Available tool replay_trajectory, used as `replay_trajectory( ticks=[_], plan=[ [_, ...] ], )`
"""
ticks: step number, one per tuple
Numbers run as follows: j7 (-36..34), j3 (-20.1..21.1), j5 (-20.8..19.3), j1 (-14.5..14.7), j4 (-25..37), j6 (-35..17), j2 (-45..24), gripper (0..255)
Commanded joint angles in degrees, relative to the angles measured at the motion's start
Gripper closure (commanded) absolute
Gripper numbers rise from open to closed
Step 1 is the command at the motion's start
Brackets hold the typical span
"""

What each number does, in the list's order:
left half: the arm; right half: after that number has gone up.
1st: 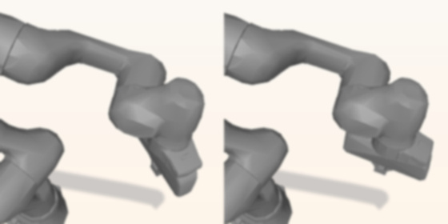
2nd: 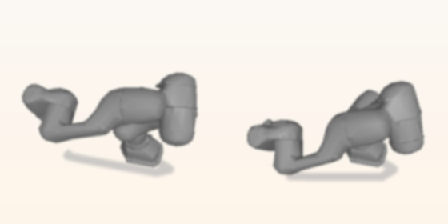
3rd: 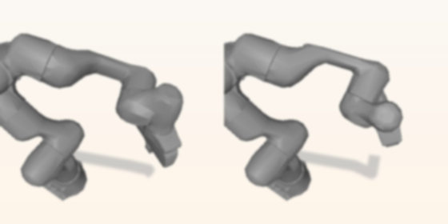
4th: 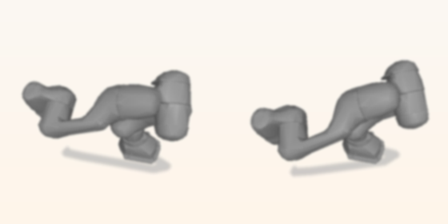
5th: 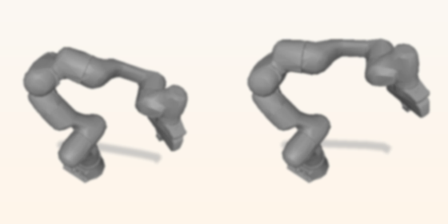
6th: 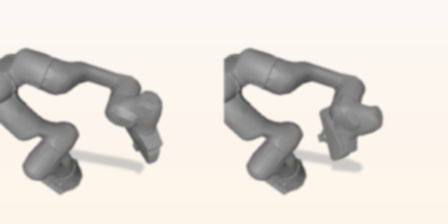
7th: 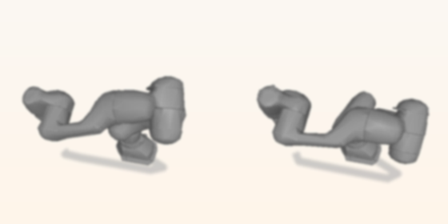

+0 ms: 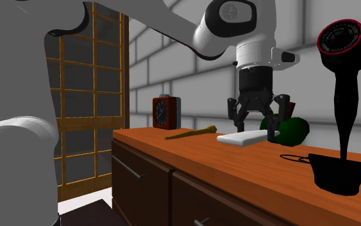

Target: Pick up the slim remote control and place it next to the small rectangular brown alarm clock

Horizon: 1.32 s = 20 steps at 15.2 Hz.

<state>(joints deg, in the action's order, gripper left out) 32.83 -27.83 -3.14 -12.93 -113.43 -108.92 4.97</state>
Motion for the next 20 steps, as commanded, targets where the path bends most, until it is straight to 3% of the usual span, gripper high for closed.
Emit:
replay_trajectory(
  ticks=[1,20],
  plan=[
    [-0.1,0.1,-0.1,0.0,1.4,1.6,0.2,255],
    [0.4,0.2,0.4,0.2,16.8,16.4,-0.5,255]
  ],
)
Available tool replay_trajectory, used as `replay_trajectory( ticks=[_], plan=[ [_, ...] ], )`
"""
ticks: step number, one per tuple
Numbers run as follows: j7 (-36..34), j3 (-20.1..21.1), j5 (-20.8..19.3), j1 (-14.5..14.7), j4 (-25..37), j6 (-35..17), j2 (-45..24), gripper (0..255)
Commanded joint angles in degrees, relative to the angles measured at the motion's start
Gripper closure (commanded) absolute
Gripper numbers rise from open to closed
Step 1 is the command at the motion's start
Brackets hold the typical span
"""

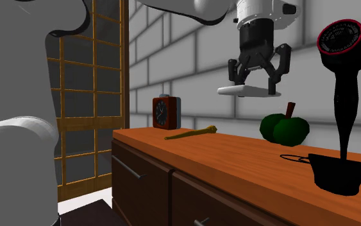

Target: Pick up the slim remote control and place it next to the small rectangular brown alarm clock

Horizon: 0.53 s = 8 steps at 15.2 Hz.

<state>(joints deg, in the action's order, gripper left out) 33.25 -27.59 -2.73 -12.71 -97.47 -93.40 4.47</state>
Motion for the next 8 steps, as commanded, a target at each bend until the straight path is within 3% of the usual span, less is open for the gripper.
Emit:
replay_trajectory(
  ticks=[1,8],
  plan=[
    [0.1,0.0,0.1,0.0,1.8,1.6,-0.2,255],
    [0.8,-0.3,0.9,-0.2,9.3,7.4,-2.0,255]
  ],
)
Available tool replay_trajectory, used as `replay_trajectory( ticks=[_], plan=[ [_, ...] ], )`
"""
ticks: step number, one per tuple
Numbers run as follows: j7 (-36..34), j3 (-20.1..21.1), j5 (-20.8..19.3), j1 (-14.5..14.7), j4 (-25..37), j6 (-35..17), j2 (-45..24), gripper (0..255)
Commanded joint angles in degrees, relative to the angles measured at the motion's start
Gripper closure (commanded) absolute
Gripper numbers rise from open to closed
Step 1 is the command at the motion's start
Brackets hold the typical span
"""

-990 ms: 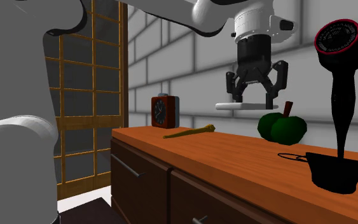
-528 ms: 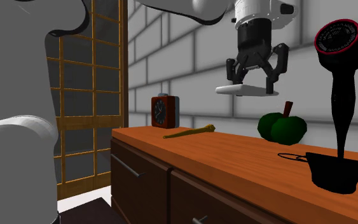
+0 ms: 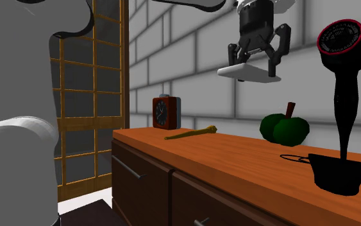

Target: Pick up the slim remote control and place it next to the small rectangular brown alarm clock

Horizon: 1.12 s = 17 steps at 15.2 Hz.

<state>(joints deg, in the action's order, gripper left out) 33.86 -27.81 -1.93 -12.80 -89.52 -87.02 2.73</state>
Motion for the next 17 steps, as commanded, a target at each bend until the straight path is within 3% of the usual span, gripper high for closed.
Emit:
replay_trajectory(
  ticks=[1,15,17],
  plan=[
    [0.3,-0.2,0.3,-0.1,2.5,1.9,-0.6,255],
    [3.0,-1.8,4.2,-2.1,22.8,15.4,-8.3,255],
    [1.3,-0.9,3.1,-0.8,20.8,15.1,-6.4,255]
  ],
)
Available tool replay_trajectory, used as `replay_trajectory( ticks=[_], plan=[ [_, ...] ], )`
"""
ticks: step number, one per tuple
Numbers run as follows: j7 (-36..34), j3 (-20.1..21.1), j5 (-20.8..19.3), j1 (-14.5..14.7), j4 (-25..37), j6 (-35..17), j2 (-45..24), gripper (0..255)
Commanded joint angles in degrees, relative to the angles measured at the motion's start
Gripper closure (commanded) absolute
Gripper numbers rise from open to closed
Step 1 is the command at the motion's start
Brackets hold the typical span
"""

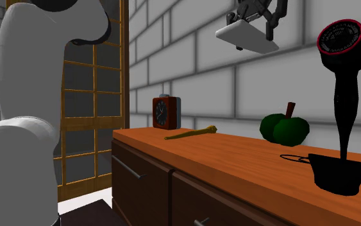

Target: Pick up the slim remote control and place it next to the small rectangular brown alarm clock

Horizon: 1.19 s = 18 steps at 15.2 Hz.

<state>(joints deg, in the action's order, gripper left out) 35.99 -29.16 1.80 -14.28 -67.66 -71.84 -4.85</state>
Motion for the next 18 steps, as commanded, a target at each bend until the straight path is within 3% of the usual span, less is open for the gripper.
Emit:
replay_trajectory(
  ticks=[1,8,18],
  plan=[
    [-2.7,1.3,-1.6,2.0,-3.3,-0.6,3.1,255],
    [-15.0,8.5,-5.5,8.0,-14.3,-2.0,13.3,255],
    [-31.1,18.9,-5.2,13.4,-21.8,-2.2,20.2,255]
  ],
)
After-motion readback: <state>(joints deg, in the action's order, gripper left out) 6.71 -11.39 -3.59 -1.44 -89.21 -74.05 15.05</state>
